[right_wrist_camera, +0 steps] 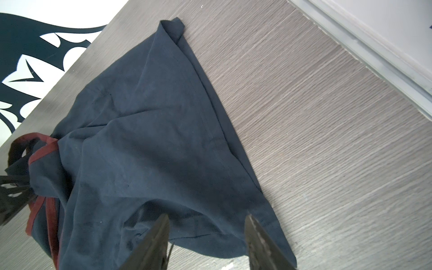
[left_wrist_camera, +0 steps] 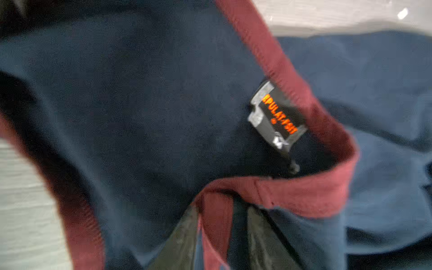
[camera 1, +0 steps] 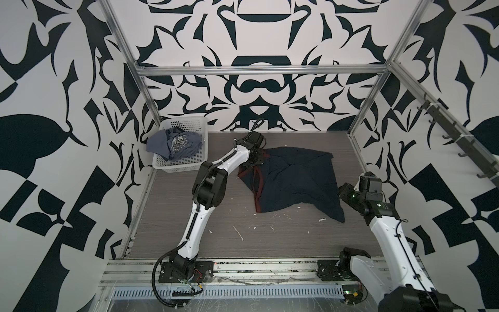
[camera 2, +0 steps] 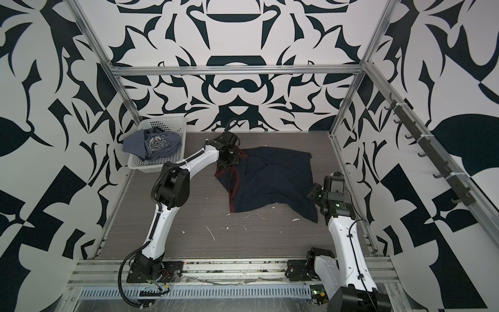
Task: Fold and stack tank tops
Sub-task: Smooth out the tank top at the center of the table.
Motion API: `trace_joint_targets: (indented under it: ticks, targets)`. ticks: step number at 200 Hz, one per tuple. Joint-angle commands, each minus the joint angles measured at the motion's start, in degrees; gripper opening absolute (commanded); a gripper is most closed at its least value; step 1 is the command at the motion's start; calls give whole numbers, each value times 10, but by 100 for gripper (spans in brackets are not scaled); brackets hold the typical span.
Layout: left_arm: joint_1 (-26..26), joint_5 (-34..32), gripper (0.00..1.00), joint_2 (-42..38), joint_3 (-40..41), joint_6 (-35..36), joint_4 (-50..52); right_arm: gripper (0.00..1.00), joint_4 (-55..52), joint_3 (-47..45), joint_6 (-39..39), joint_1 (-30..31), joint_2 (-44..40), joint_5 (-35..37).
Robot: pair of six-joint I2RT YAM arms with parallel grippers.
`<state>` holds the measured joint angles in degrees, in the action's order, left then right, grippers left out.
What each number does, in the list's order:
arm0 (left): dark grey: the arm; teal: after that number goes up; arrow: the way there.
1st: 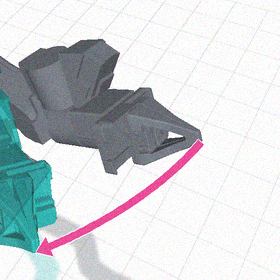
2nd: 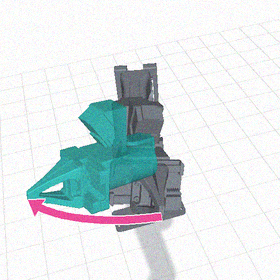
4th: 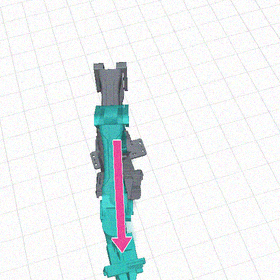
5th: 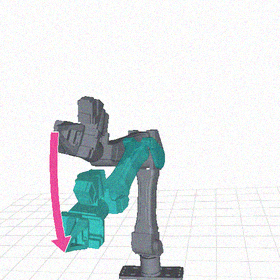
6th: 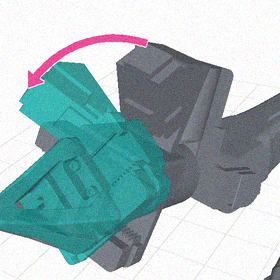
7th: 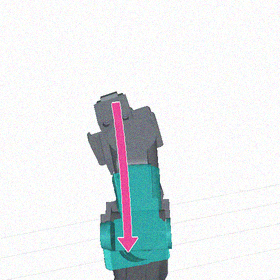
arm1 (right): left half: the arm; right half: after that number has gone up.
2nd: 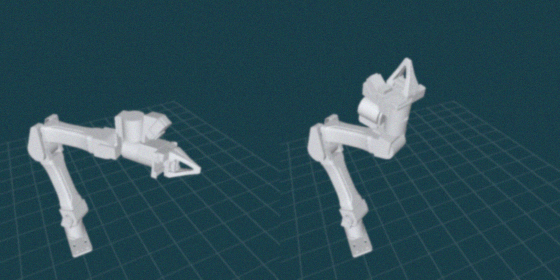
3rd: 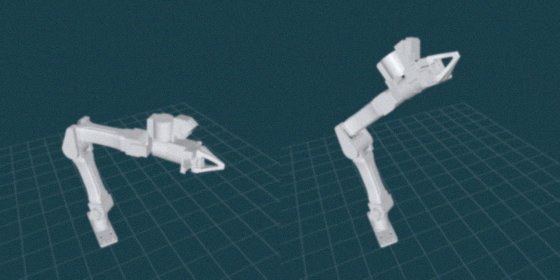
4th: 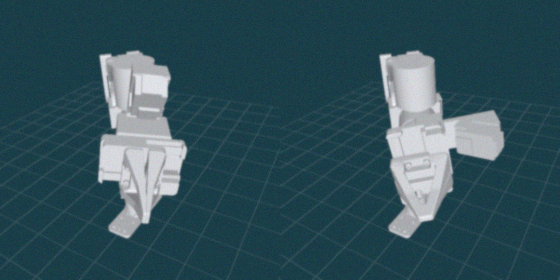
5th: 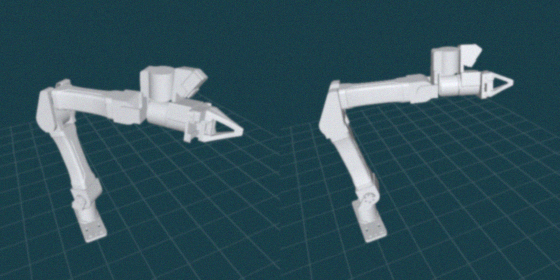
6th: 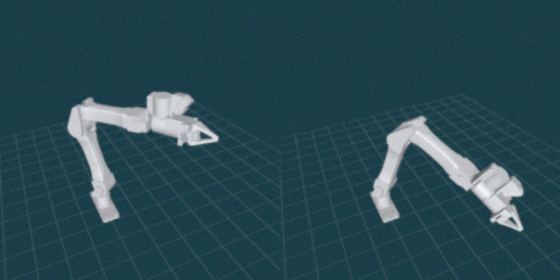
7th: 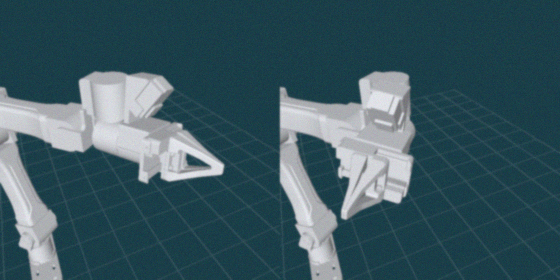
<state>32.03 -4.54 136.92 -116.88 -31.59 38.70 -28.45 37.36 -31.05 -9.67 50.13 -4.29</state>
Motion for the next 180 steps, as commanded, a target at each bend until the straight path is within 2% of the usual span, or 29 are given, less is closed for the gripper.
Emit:
trace_joint_targets:
  ticks: [1,47,75,113,180]
  targets:
    - [2,-3,32,6,-19,0,23,57,0,2,11,-1,-8,-1]
    - [8,-29,14,-37,12,-2,12,57,1,2,12,-1,-5,-1]
    - [20,-74,2,-124,72,-19,-8,56,-7,6,13,-1,2,16]
    - [44,-176,3,-342,266,-102,-55,56,-14,10,14,-1,38,25]
    - [46,-225,2,-681,674,-345,-51,53,-5,2,7,-1,125,15]
